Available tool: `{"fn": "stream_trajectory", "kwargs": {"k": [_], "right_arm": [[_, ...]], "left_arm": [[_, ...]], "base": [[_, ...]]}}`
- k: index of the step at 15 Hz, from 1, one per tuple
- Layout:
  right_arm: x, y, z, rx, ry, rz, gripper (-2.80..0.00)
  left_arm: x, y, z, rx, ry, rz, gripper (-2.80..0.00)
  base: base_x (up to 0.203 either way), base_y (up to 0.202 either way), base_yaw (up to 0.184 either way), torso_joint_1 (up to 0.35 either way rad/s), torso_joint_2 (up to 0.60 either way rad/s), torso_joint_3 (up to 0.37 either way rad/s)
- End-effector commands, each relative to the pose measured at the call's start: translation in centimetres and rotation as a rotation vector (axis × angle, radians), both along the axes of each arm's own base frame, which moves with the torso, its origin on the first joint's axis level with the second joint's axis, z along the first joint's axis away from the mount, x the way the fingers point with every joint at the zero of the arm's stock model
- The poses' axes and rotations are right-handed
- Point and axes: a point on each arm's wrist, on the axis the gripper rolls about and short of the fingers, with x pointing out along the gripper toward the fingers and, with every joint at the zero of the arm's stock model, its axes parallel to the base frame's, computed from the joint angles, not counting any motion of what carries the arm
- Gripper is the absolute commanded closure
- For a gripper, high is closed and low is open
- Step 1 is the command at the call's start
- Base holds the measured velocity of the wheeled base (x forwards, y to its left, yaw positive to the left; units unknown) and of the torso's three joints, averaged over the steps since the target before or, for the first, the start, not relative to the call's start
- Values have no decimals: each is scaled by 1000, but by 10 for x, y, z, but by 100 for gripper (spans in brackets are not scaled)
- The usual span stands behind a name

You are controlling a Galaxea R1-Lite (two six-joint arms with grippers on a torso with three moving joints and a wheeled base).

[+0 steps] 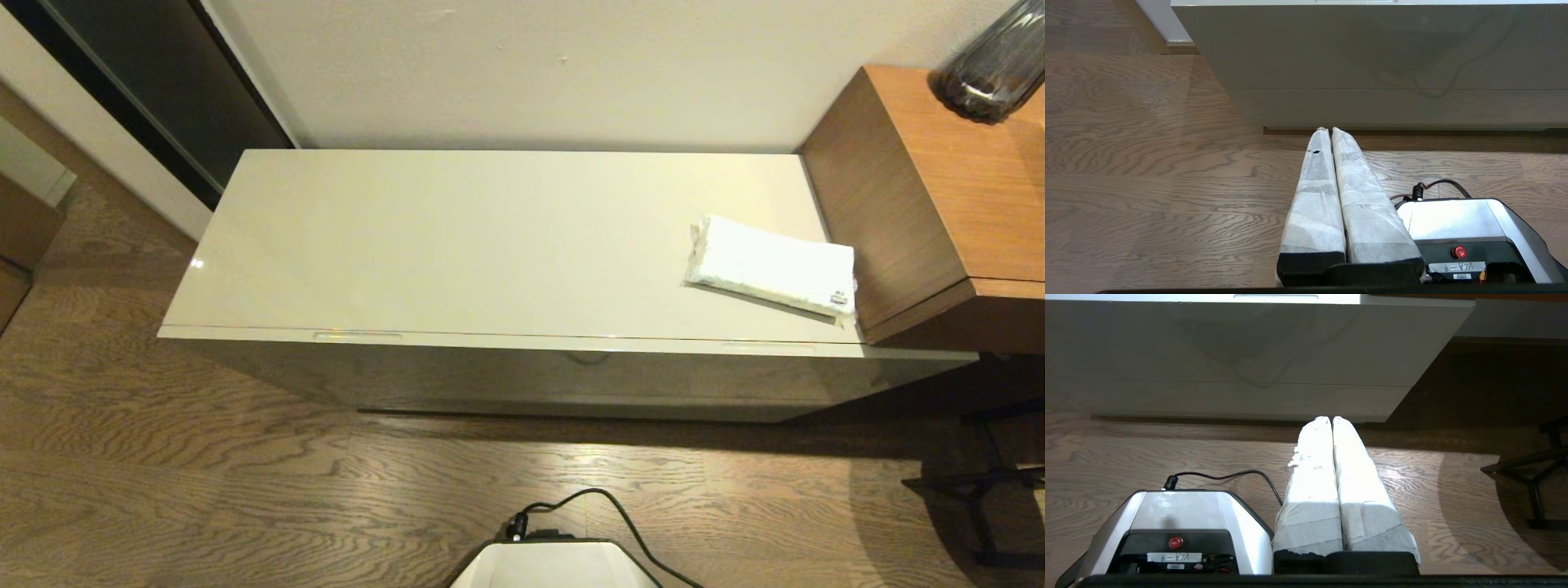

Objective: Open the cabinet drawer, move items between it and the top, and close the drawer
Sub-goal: Open the drawer

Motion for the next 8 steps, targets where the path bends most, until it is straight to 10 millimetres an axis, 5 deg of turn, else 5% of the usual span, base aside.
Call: {"fn": "stream_trajectory", "kwargs": {"k": [1,8], "right_arm": [[0,0,0,0,1,0,0],[0,0,0,-27,-1,3,0]], "left_arm": [[0,0,0,2,0,0,0],[0,0,0,11,1,-2,0]], "base": [[0,0,0,0,0,0],[0,0,0,0,0,0]]}}
